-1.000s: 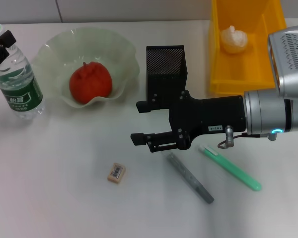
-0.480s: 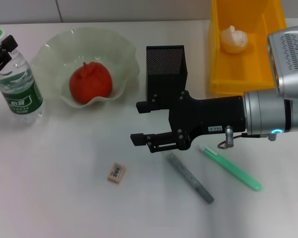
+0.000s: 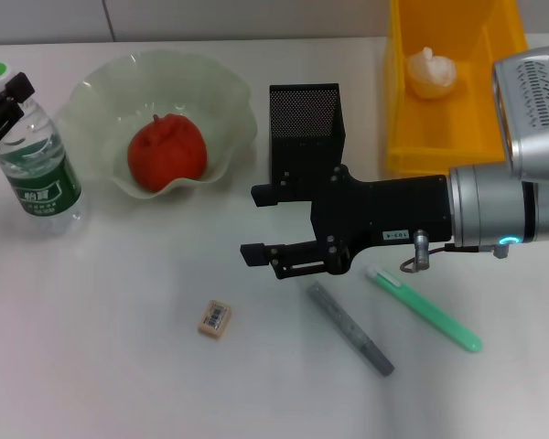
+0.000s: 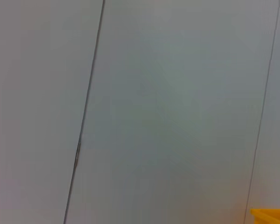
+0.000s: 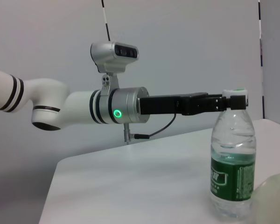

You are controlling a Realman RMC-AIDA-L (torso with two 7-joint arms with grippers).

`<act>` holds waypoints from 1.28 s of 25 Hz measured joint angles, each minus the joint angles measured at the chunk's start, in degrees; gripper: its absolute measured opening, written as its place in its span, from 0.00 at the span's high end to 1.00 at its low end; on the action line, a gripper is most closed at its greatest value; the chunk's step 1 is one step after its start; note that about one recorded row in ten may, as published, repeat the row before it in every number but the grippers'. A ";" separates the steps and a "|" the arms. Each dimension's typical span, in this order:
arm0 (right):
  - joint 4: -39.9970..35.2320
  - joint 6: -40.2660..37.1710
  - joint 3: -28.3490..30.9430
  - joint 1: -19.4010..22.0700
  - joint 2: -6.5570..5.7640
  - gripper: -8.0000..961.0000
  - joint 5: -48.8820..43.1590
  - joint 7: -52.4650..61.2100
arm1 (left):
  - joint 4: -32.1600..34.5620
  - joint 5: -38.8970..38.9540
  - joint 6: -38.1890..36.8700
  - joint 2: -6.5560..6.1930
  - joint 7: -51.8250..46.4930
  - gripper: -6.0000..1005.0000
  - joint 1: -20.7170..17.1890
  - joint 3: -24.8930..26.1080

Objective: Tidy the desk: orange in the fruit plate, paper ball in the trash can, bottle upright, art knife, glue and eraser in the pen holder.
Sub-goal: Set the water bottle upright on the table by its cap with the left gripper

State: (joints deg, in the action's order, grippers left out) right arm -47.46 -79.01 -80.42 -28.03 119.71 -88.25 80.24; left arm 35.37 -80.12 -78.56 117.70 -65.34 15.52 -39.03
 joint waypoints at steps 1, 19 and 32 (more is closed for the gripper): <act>0.00 0.00 0.00 -0.01 0.00 0.23 0.00 0.00 | -0.24 0.00 0.13 -0.05 0.00 0.56 0.06 0.00; 0.00 0.80 0.00 -0.13 0.00 0.23 0.10 0.00 | -0.48 -0.04 2.59 0.10 0.04 0.56 0.27 -0.14; 1.41 0.99 -0.09 -1.22 0.00 0.23 0.10 0.00 | -0.48 -0.11 2.32 0.19 0.04 0.56 0.32 -0.17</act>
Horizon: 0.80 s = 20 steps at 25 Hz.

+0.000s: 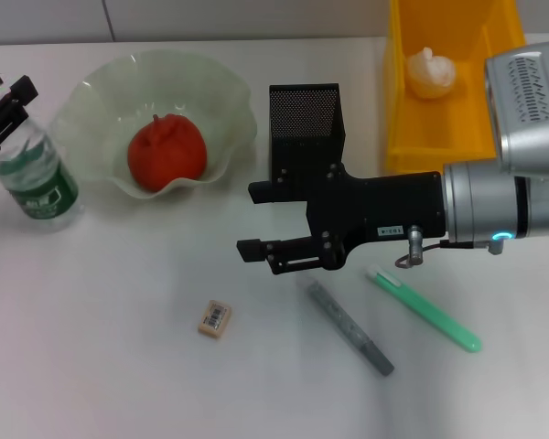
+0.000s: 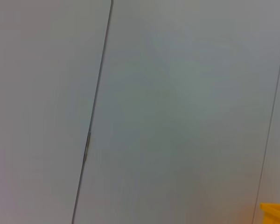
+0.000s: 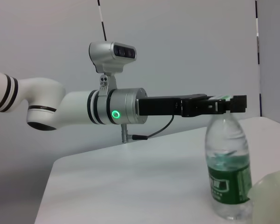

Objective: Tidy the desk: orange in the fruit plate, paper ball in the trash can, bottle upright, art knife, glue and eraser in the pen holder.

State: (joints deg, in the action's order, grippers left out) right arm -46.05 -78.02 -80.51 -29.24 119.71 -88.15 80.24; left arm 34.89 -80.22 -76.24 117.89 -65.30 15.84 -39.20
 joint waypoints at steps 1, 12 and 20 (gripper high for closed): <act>0.04 0.00 -0.01 -0.04 0.00 0.23 0.00 0.00 | 0.00 0.00 0.11 0.02 0.00 0.56 0.03 0.05; 0.09 0.89 -0.55 -0.19 0.00 0.23 -0.01 0.00 | 0.74 0.42 -1.88 -0.07 -0.07 0.33 0.03 0.42; 0.08 1.14 -0.53 -0.42 0.00 0.24 -0.01 0.00 | 3.21 0.54 -10.54 -0.01 -0.83 0.30 0.25 4.54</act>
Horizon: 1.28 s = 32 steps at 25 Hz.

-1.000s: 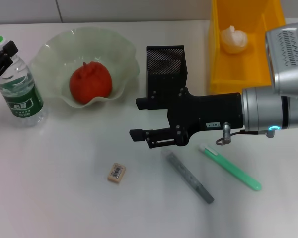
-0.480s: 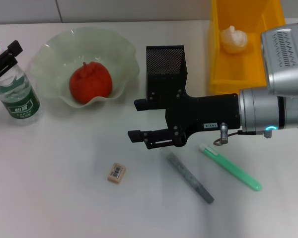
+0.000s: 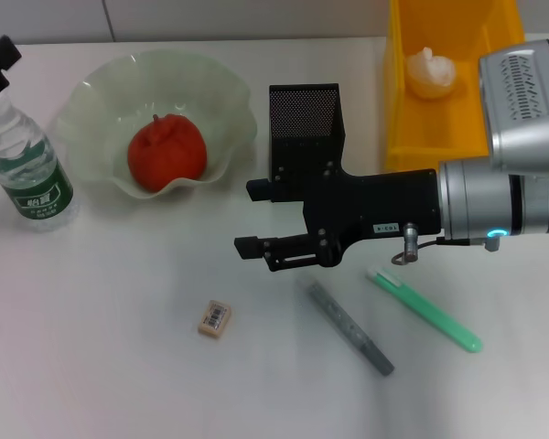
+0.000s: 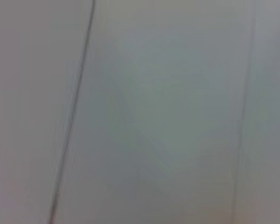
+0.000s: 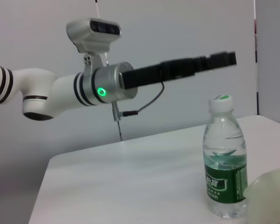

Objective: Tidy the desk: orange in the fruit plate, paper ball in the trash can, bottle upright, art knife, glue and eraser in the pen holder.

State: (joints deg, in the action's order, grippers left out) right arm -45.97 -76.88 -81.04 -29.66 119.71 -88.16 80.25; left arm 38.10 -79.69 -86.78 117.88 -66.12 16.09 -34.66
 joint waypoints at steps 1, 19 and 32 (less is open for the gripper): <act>-0.01 0.00 0.00 0.00 0.00 0.24 0.02 0.00 | 0.25 0.01 -1.52 0.00 -0.31 0.30 0.04 -0.05; 0.02 -0.56 -0.07 0.65 0.00 0.24 1.88 -2.58 | 1.28 -13.44 -18.54 -0.09 -8.02 0.30 7.85 -16.39; -8.49 -2.84 2.97 4.94 -0.94 0.24 0.66 4.56 | -1.52 -19.48 -16.99 0.50 -7.48 0.30 9.02 -15.99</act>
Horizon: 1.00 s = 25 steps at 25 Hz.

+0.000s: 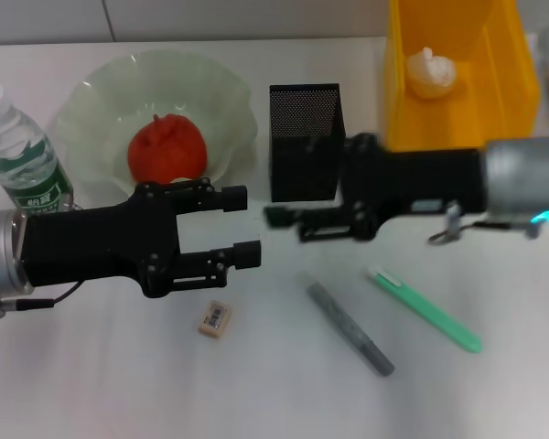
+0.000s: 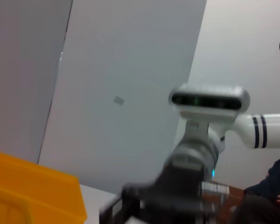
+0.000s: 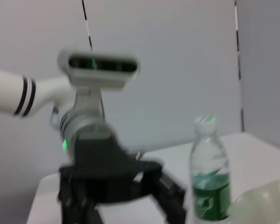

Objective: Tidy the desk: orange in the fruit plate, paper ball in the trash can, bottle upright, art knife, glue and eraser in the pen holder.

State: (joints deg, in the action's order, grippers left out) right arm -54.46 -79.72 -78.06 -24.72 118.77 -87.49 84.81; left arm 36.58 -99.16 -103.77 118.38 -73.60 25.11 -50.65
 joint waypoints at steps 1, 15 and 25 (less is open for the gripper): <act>-2.52 -0.98 1.30 0.56 -0.15 0.24 -0.90 1.83 | 0.00 0.00 0.00 0.00 0.00 0.30 0.00 0.00; -41.37 -16.42 11.67 -6.26 -0.40 0.24 -39.10 55.95 | -1.68 -0.13 0.74 -0.01 1.51 0.30 -2.30 -0.05; -37.56 -32.07 10.28 -20.38 0.45 0.24 -58.76 68.80 | -1.71 -0.32 1.16 0.08 1.53 0.30 -2.52 -0.14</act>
State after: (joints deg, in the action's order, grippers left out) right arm -92.02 -111.79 -67.78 -45.10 119.22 -146.25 153.61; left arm 34.87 -99.48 -102.61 118.45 -72.07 22.58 -50.79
